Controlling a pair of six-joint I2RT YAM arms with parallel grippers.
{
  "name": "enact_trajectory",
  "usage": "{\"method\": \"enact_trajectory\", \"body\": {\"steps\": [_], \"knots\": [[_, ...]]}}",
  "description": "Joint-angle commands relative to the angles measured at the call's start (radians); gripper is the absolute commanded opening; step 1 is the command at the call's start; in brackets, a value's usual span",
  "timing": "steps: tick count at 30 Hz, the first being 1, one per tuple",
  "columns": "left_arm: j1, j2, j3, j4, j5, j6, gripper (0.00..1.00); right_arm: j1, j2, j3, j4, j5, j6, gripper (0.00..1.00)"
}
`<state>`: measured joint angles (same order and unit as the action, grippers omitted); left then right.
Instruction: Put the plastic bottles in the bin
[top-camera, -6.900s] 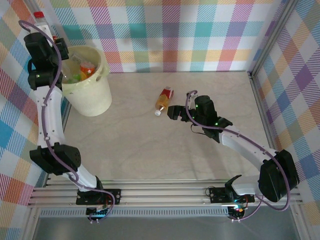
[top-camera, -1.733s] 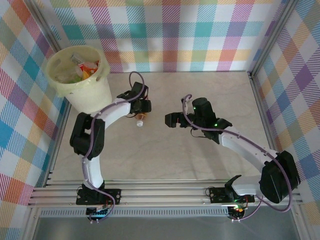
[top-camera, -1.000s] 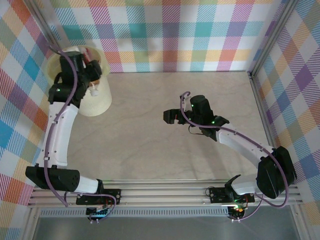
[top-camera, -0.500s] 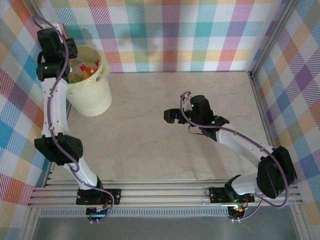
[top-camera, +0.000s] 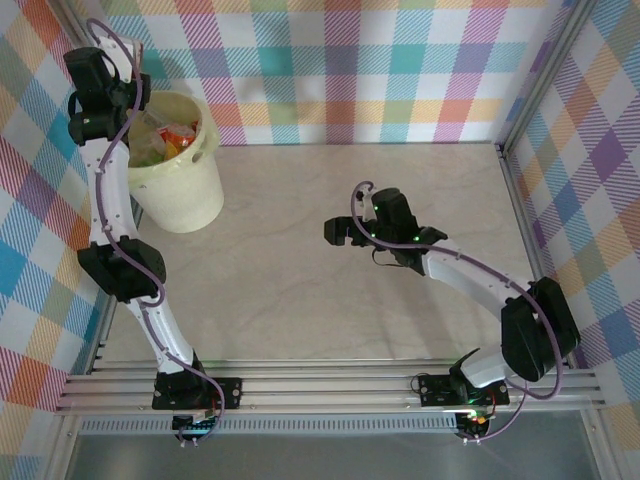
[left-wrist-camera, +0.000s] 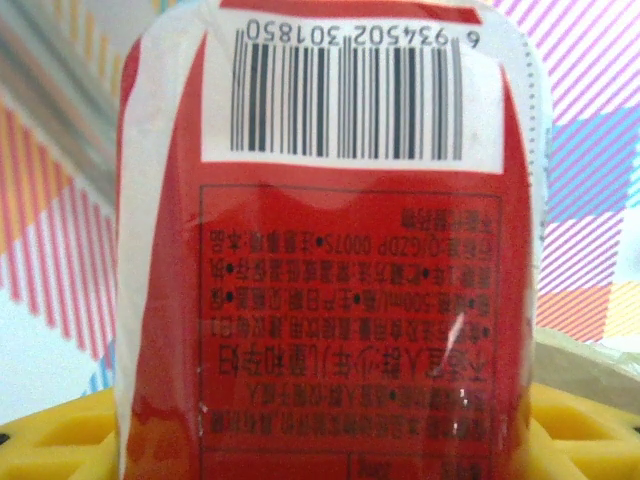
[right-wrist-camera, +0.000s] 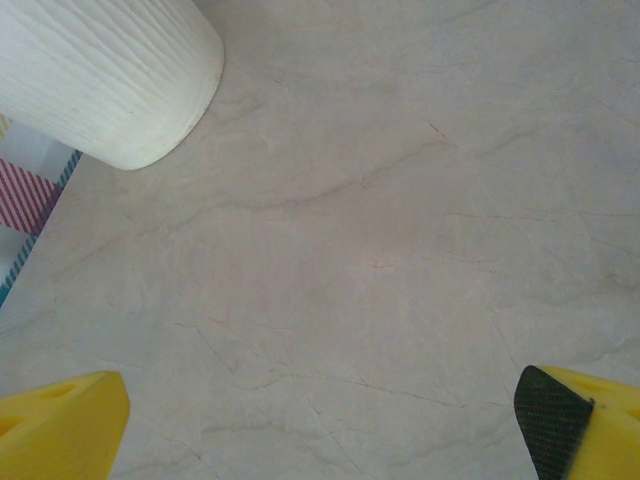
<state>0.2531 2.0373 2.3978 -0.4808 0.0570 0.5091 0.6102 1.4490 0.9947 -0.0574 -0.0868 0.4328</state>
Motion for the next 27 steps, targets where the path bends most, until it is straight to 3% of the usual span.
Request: {"method": "enact_trajectory", "body": {"steps": [1, 9, 20, 24, 27], "knots": [[0.032, 0.022, 0.000, 0.062, 0.167, 0.044, 0.44, 0.005, 0.009, 0.043, -0.005, 0.000, 0.004, 1.00], [0.111, 0.047, -0.034, -0.005, 0.246, 0.048, 0.47, 0.005, 0.040, 0.081, -0.053, -0.001, 0.005, 1.00], [0.132, 0.027, 0.015, -0.143, 0.316, -0.047, 0.89, 0.004, 0.019, 0.064, -0.056, -0.002, 0.016, 1.00], [0.133, 0.015, 0.045, -0.163, 0.284, -0.113, 0.99, 0.004, 0.006, 0.052, -0.050, -0.001, 0.021, 1.00], [0.132, 0.011, 0.058, -0.183, 0.239, -0.169, 1.00, 0.005, -0.005, 0.040, -0.043, -0.002, 0.029, 1.00]]}}
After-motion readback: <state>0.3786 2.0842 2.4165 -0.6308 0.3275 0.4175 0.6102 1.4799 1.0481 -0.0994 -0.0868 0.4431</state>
